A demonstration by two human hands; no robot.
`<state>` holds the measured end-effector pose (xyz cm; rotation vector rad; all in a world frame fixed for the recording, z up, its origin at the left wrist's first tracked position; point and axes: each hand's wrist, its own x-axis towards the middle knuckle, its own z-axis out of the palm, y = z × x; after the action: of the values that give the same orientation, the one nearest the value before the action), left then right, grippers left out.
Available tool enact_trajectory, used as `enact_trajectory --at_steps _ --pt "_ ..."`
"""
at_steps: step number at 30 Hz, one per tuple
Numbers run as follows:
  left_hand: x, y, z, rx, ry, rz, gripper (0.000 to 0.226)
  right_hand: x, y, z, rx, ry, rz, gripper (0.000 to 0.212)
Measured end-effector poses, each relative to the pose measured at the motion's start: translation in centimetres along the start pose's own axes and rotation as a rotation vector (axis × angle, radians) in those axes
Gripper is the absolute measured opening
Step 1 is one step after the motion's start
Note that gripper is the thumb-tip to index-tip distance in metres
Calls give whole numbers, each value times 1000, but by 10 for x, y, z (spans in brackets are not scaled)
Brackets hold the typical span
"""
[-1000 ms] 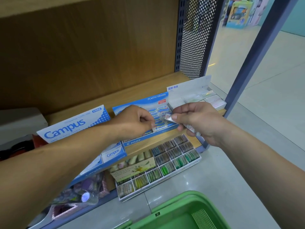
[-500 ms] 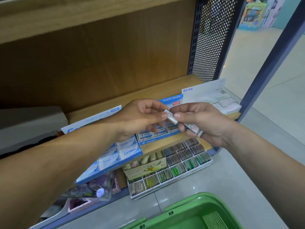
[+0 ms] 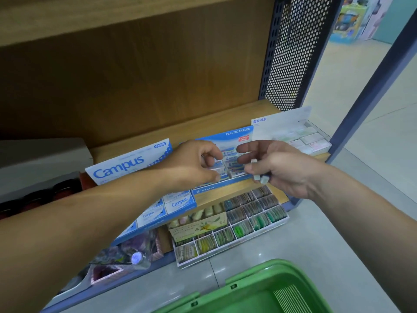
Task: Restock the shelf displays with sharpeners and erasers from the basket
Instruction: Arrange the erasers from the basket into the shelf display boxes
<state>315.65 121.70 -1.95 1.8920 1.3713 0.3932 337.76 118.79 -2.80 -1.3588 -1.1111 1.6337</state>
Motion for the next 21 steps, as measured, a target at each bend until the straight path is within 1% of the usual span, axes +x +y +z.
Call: enact_trajectory --at_steps 2,4,5,8,9,12,14,17,20,21 --pt "0 0 1 23 -36 15 40 1 1 -2 2 31 -10 39" --pt "-1 0 -2 24 -56 4 30 2 1 -4 20 46 -8 39" --pt "-2 -1 -4 14 -53 -12 28 1 1 -5 26 49 -3 39" --pt "-3 -4 -8 37 -56 -85 43 0 1 -5 25 33 9 35" --pt "-3 -4 -9 54 -63 -103 44 0 1 -3 14 28 7 34" --pt "-2 -3 -7 58 -60 -103 21 1 1 1 -22 24 5 24" --pt "-2 -2 -3 53 -59 -96 12 1 -1 2 29 -2 31 21" --pt "-1 -1 4 37 -30 -93 13 -1 -2 2 69 -13 18 29" --pt "-1 7 4 -63 75 -66 19 -5 -1 4 50 1 -103 34" --pt "-1 11 3 -109 83 -55 23 -5 -1 6 58 3 -139 39"
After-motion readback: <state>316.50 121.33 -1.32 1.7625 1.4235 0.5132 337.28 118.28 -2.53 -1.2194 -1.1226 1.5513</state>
